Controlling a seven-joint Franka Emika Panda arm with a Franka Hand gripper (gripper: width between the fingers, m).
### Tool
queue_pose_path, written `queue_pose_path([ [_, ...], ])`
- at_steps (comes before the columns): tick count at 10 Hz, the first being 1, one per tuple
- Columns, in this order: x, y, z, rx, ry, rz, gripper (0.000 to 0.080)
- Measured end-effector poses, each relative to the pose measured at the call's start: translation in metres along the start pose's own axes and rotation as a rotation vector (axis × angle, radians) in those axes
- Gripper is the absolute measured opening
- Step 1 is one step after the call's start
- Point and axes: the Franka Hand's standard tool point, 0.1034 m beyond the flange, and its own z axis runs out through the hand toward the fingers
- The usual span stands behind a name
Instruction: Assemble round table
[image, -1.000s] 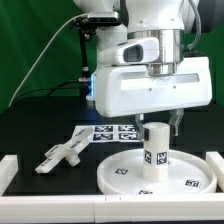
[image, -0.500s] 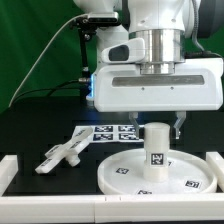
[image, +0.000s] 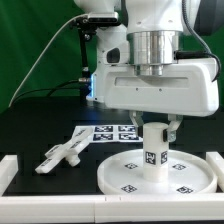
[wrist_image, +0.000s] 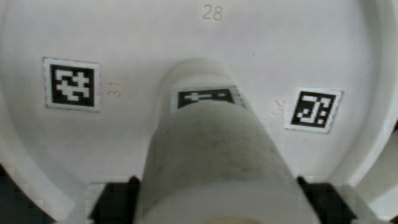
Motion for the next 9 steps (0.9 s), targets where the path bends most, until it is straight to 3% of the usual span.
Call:
queue_pose_path([
  [4,-0.0007,0.0019,-0.0003,0.007,-0.026,0.268,0.0407],
  [5,-0.0009,0.0019,0.0001,0.007,-0.026,0.26,0.0435],
  [6,-0.0011,0.002,0.0004,0.007,-0.026,0.26,0.0566],
  [7,-0.0011,0.002,0.0005,0.007,-0.026,0.26,0.0566],
  [8,-0.0011,0.0021,0.0006,0.007,-0.026,0.259,0.0634],
  [9,-0.0012,0.0021,0.0006,0.007,-0.026,0.257,0.0645],
])
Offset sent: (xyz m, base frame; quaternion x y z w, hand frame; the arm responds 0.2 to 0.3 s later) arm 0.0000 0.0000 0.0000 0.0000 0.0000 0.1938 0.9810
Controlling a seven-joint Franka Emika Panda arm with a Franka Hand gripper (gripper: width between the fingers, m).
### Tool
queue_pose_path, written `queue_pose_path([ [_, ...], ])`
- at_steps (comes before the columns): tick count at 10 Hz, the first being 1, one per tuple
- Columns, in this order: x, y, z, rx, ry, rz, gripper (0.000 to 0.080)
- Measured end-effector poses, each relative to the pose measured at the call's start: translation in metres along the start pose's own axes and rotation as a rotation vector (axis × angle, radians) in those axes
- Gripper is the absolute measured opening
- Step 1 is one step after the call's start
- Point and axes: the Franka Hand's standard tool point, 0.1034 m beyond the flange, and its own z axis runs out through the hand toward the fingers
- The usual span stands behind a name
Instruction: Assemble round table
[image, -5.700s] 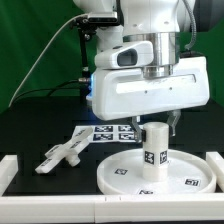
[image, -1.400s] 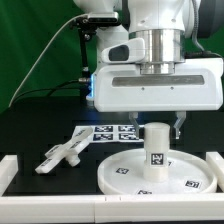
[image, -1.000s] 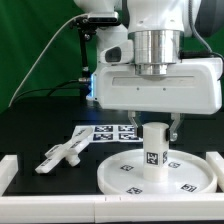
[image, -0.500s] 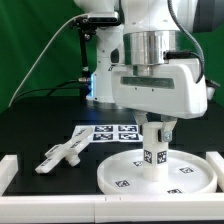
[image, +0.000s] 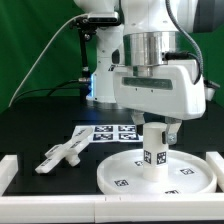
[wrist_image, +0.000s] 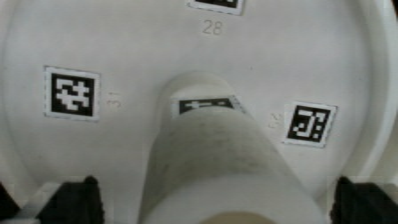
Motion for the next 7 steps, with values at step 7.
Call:
queue_pose_path([
  [7,0.07,0.021,-0.056,0.116,-0.004,-0.052,0.0649],
])
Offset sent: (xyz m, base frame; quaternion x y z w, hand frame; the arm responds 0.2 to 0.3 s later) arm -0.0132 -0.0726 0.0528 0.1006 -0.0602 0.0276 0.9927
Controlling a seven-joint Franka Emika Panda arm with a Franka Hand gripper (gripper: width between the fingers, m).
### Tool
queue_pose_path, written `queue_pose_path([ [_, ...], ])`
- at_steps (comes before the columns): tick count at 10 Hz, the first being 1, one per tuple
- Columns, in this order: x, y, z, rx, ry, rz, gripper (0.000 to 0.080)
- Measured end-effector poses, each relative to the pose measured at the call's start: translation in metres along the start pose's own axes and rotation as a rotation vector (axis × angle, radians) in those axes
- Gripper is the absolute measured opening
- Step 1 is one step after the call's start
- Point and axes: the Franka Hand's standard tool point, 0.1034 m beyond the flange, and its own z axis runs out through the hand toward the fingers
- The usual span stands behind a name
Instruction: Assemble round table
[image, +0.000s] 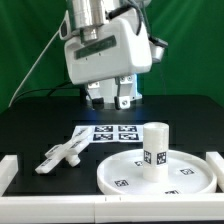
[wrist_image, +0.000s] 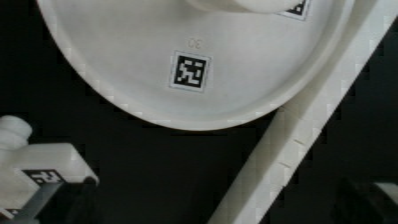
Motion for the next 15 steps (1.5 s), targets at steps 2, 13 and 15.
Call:
queue_pose_path([
  [2,0.004,0.003,-0.001,0.006,-0.001,0.0,0.0649],
  [13,0.061,0.081,0.018,0.045,-0.041,-0.147,0.0649],
  [15,0.062,0.081,0.017,0.046,-0.037,-0.188,0.0649],
])
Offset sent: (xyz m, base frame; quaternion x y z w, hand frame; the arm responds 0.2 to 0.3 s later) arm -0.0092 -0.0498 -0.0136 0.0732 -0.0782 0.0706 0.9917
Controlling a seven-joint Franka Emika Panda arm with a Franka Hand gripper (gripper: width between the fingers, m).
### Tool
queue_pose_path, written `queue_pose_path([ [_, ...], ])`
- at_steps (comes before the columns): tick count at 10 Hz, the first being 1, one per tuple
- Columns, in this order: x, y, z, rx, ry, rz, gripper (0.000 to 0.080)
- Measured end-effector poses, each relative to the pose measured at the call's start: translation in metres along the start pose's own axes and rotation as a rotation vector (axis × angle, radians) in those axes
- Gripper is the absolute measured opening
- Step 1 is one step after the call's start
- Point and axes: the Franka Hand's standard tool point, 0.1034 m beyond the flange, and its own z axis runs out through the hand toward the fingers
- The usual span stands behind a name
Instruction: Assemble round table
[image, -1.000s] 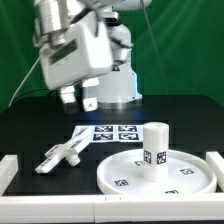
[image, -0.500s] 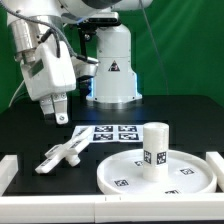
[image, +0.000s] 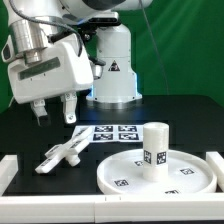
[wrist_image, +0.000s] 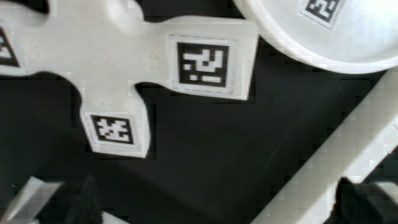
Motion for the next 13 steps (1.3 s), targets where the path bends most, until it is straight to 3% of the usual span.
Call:
queue_pose_path([
  [2,-0.003,0.003,0.001,0.006,-0.023,0.052,0.0649],
  [3,-0.006,0.01,0.002,0.011,-0.076,0.145,0.0649],
  [6,-0.018,0.007,0.01,0.028,-0.248,0.3,0.0649],
  [11,-0.019,0.009,0.012,0.024,-0.237,0.301,0.0649],
  [13,-0.03,0.025,0.019,0.016,-0.336,0.447,0.0649],
])
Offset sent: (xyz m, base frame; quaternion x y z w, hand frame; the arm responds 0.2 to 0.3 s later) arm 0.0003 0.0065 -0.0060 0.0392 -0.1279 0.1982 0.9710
